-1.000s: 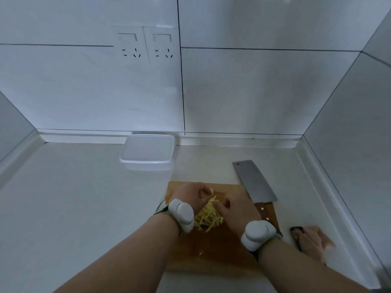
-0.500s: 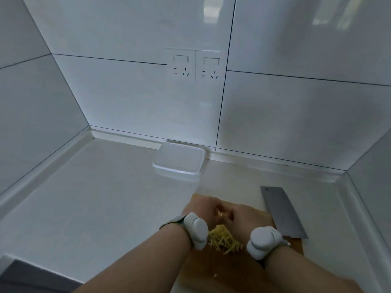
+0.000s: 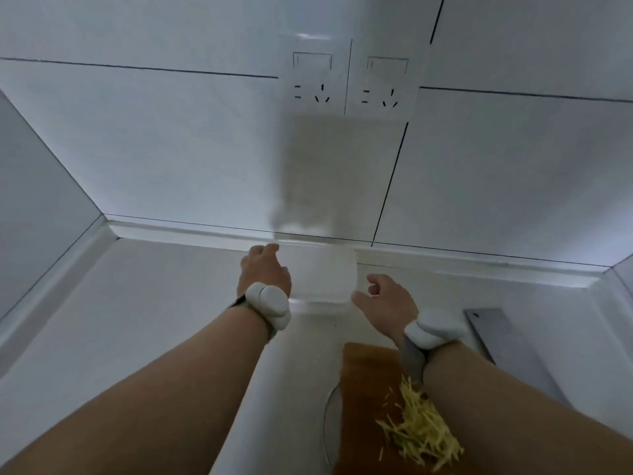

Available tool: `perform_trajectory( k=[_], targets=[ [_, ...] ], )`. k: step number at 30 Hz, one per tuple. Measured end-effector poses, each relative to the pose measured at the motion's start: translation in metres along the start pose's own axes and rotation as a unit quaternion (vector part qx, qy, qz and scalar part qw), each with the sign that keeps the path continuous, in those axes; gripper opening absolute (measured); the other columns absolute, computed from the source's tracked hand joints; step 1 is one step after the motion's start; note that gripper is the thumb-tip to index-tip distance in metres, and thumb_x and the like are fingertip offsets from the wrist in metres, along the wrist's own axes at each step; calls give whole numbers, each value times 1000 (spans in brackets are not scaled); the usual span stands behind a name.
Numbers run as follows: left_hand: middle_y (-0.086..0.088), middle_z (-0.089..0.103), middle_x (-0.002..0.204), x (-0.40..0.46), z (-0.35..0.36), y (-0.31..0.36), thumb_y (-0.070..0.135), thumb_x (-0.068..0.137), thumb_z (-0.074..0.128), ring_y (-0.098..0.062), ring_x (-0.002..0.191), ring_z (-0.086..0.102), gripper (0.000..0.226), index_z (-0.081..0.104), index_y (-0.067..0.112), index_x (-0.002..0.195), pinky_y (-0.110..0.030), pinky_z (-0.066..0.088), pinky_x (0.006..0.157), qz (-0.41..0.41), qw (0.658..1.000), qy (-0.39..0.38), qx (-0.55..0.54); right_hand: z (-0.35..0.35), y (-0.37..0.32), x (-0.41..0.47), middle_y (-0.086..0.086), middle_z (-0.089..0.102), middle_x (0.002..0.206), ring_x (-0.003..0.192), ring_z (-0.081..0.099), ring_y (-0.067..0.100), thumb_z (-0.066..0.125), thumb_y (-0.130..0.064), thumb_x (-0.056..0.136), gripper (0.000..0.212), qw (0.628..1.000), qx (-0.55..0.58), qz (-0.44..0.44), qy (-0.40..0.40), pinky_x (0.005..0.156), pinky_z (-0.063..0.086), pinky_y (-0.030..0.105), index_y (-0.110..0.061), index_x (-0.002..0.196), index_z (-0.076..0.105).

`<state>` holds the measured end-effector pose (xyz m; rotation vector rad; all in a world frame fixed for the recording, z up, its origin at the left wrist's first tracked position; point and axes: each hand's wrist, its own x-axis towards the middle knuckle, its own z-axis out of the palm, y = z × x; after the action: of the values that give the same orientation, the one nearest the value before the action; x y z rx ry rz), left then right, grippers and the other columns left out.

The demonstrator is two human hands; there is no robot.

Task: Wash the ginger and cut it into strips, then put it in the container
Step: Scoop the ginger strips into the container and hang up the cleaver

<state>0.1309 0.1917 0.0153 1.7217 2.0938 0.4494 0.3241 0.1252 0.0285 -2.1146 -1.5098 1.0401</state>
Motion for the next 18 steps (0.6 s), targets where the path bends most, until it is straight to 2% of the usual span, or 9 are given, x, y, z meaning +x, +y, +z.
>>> perform_trajectory(
  k=[3,5,9,12,15,18],
  targets=[
    [-5,34,147,29,2,-6,23,92,54,-31,132,35,57,32,21,145,-40,37,102,-21,997,-55,43,11,-18,27,12,38,153,137,41,31,61,-39,94,77,997,52,51,2,107,35,37,-10,155,23],
    [-5,32,150,39,4,-6,24,92,55,-32,132,36,62,27,21,147,-40,37,103,-23,995,-83,51,12,-25,41,14,33,156,140,36,33,63,-40,93,84,996,48,70,12,111,33,37,-8,156,17],
    [-12,34,149,54,2,-7,25,93,54,-31,131,41,68,19,13,150,-37,37,102,-19,988,-146,46,17,-35,66,13,33,156,141,35,33,60,-48,92,88,994,49,101,-14,114,31,37,-7,156,15],
    [-15,36,145,57,-5,-14,32,92,55,-34,122,48,65,26,16,147,-38,41,96,-22,988,-148,39,20,-33,74,14,40,152,134,44,36,55,-51,93,79,993,15,116,-15,110,39,41,-6,152,28],
    [-8,47,137,57,-17,-28,37,87,62,-27,119,50,55,43,21,137,-34,43,93,-8,978,-183,98,26,-28,70,13,49,144,125,53,34,59,-45,93,66,993,-42,108,-31,104,46,44,-10,146,40],
    [-2,56,127,53,-29,-33,33,85,68,-22,120,49,47,54,20,128,-28,41,92,42,965,-216,143,30,-30,66,8,54,136,119,56,29,65,-41,89,59,986,-139,77,-40,98,48,35,-14,138,46]
  ],
)
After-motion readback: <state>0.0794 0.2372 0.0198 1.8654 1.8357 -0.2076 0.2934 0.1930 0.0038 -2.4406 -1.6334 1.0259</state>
